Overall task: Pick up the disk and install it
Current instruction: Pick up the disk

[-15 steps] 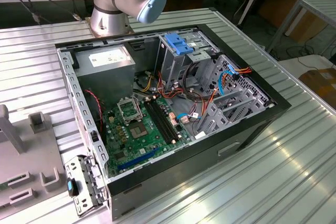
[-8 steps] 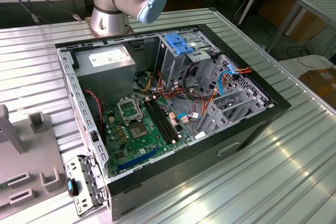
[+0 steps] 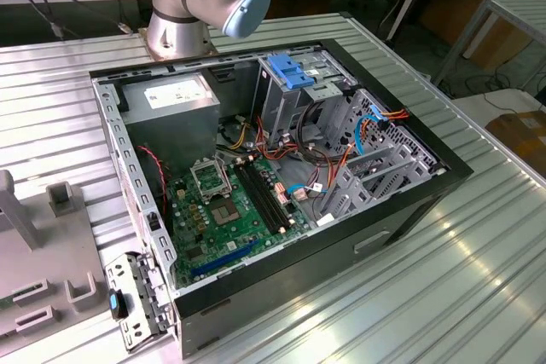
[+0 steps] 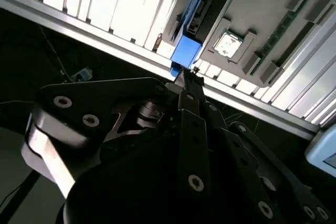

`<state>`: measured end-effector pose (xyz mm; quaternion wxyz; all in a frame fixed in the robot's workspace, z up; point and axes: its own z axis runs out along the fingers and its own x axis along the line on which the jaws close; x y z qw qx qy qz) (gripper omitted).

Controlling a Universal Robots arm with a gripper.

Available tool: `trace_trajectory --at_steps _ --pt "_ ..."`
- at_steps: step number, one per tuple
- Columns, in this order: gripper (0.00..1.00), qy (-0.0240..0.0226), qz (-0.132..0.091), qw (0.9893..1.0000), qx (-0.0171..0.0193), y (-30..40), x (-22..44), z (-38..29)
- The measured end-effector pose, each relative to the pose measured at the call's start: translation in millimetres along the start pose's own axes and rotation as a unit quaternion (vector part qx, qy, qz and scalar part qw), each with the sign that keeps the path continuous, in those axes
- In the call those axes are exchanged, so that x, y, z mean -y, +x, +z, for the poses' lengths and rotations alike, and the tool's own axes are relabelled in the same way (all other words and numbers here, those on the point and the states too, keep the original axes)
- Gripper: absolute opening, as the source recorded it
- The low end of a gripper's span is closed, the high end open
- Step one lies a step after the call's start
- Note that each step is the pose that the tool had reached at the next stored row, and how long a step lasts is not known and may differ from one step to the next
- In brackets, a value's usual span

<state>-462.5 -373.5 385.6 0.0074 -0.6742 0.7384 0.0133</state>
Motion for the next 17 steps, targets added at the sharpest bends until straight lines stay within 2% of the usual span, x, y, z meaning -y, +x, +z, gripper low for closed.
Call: trace_trajectory --at_steps 1,2,3,4,5,6,7,8,9,10,12,17 --pt "0.11 0.0001 -0.001 1.0 0.0001 0.0 0.4 1.0" --pt "0.11 0.0028 -0.002 1.0 -0.0002 0.1 0.6 2.5" --pt "0.17 0.0052 -0.003 1.0 -0.0001 0.4 0.6 3.8" --pt "0.29 0.0064 -0.007 1.0 0.0001 2.5 0.8 5.2" --pt "0.36 0.0064 -0.014 0.9999 0.0 3.4 0.8 6.8" --pt "0.47 0.0062 -0.02 0.9998 0.0 3.5 0.8 9.0" --pt "0.53 0.0062 -0.021 0.9998 0.0 3.6 0.9 11.5" --pt "0.53 0.0062 -0.021 0.9998 0.0 3.6 1.0 13.0" --pt "0.6 0.0062 -0.022 0.9997 0.0 3.7 1.2 15.9" --pt "0.6 0.0062 -0.023 0.9997 0.0 3.7 1.3 18.0" --pt "0.6 0.0062 -0.023 0.9997 0.0 4.0 1.4 26.9" --pt "0.6 0.0061 -0.023 0.9997 0.0 4.4 1.5 38.4"
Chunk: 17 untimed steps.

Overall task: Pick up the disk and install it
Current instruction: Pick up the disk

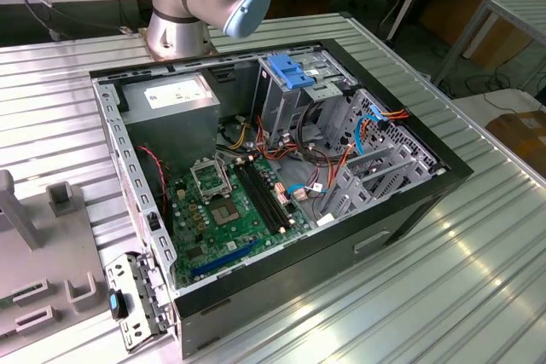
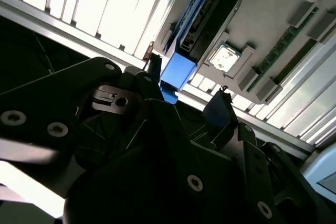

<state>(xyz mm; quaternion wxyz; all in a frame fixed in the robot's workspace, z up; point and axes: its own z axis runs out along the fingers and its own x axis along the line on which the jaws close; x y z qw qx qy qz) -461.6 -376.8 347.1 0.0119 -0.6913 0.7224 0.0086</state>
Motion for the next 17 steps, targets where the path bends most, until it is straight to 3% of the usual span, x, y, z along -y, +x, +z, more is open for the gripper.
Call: trace_trajectory --at_steps 5,11,14,17 --pt "0.6 0.0 0.0 1.0 0.0012 0.3 0.0 21.6" --pt "0.6 -0.0001 0.0 1.0 0.0023 -0.3 -0.2 38.4" --pt "0.6 0.0 0.0 1.0 0.0023 -0.3 -0.2 39.5" --pt "0.6 0.0002 0.0 1.0 0.0023 -0.1 -0.4 45.4"
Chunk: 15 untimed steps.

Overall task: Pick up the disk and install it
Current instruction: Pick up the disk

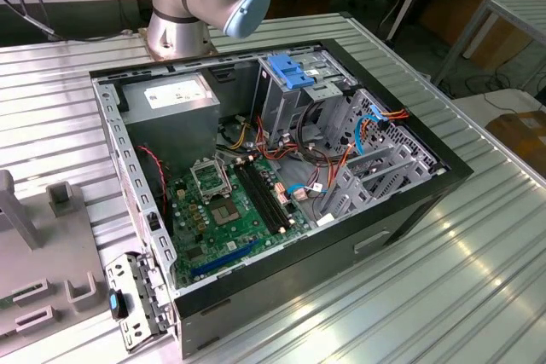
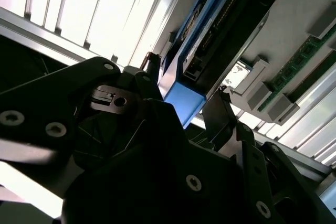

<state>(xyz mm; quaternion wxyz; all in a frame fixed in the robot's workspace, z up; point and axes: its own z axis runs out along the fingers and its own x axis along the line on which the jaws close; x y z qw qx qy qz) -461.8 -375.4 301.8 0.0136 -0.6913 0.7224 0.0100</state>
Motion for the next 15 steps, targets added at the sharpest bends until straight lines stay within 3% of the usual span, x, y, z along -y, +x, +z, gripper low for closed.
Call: trace_trajectory --at_steps 8,9,12,15 --pt "0.58 0.0001 0.0 1.0 -0.0001 0.1 -0.1 3.7" --pt "0.51 0.0002 0.0 1.0 0.0 0.1 -0.1 3.8" --pt "0.5 0.0002 0.0 1.0 -0.0016 0.1 -0.1 4.1" --pt "0.37 0.0003 0.0 1.0 -0.0036 0.1 -0.1 4.4"
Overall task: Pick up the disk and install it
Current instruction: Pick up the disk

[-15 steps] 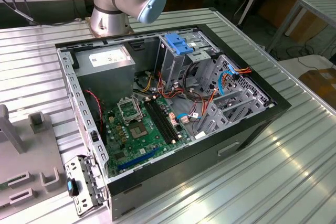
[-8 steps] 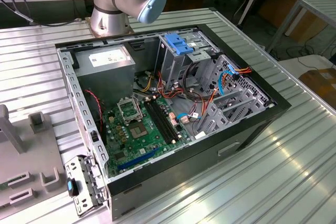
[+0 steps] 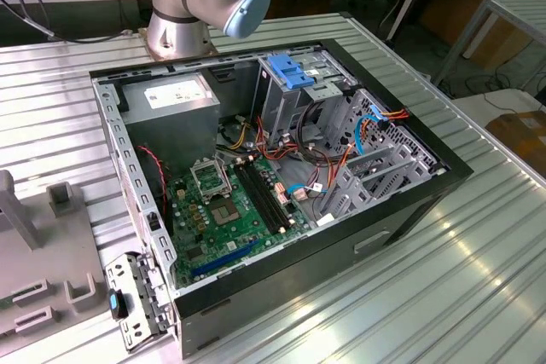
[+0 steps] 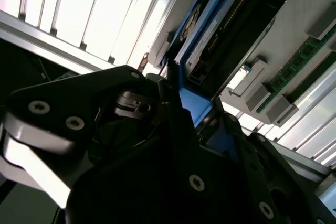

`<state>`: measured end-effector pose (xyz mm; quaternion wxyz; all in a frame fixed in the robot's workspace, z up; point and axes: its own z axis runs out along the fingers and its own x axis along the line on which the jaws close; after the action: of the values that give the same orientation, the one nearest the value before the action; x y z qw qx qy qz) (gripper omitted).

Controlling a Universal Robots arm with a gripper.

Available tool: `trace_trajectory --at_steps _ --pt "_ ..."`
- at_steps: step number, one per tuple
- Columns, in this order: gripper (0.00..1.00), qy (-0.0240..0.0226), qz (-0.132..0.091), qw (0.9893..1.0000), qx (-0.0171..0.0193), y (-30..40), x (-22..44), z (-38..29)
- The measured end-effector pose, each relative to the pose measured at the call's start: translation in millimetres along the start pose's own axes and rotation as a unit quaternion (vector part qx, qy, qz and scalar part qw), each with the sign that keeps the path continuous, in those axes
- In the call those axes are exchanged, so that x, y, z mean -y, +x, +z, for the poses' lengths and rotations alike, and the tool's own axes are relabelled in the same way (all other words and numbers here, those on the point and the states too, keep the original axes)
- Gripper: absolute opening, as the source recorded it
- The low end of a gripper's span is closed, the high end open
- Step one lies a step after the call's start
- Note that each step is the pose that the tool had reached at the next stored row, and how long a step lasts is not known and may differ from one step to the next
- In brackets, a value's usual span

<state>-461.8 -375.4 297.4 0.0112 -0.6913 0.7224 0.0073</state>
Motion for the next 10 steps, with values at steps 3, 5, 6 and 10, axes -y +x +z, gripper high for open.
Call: trace_trajectory --at_steps 3,5,6,10 --pt "0.37 0.0 0.0 1.0 -0.0016 0.0 0.0 0.2" --pt "0.37 0.0001 0.0 1.0 -0.0031 0.0 0.0 0.5" --pt "0.37 0.0001 0.0 1.0 -0.0045 0.0 0.0 0.7" --pt "0.37 0.0002 0.0 1.0 -0.0074 0.1 0.0 1.2"
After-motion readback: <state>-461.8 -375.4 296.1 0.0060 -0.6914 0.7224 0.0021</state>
